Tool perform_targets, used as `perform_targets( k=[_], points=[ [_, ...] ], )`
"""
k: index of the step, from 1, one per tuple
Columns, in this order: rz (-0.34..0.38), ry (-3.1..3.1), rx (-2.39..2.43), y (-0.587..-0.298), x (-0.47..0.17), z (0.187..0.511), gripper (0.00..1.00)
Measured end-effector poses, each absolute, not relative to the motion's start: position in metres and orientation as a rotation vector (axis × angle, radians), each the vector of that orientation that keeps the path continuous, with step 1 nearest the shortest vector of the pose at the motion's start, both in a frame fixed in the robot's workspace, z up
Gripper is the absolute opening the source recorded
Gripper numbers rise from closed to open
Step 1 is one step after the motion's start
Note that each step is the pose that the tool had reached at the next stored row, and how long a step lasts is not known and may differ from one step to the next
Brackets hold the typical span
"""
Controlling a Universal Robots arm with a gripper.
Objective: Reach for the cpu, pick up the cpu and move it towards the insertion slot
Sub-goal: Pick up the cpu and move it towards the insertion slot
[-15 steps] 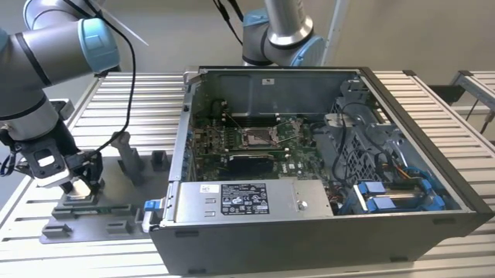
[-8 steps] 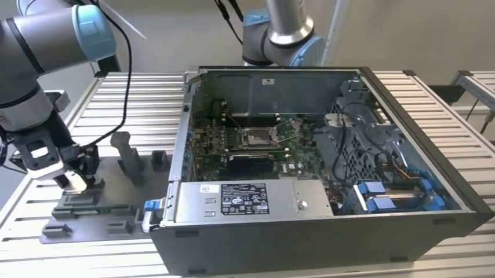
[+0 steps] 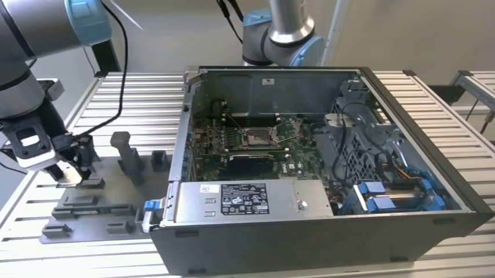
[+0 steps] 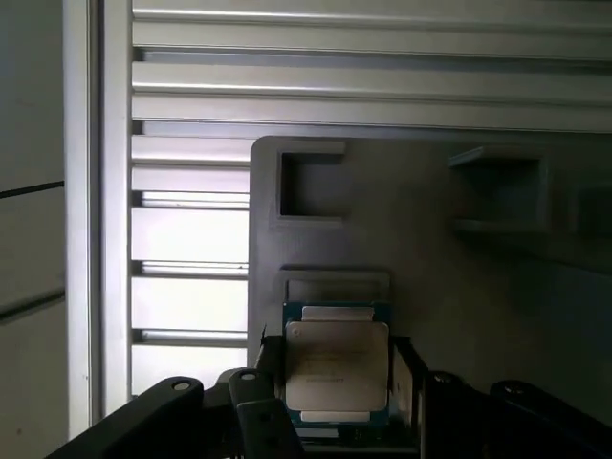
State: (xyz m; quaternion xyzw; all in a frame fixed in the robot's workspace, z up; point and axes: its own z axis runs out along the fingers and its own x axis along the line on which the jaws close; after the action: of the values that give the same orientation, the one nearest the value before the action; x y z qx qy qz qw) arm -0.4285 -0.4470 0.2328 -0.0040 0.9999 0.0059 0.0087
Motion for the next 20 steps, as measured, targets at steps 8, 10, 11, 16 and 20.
perform_targets(
  k=[8, 10, 11, 16, 20],
  points=[
    [0.014, 3.124, -0.013, -0.447, -0.428, 0.258, 0.0],
    [0.012, 3.124, -0.012, -0.447, -0.428, 0.266, 0.0],
    [0.012, 3.124, -0.012, -0.447, -0.428, 0.269, 0.0],
    [0.011, 3.124, -0.012, -0.447, -0.428, 0.28, 0.0],
    [0.011, 3.124, -0.012, -0.447, -0.428, 0.285, 0.0]
  ],
)
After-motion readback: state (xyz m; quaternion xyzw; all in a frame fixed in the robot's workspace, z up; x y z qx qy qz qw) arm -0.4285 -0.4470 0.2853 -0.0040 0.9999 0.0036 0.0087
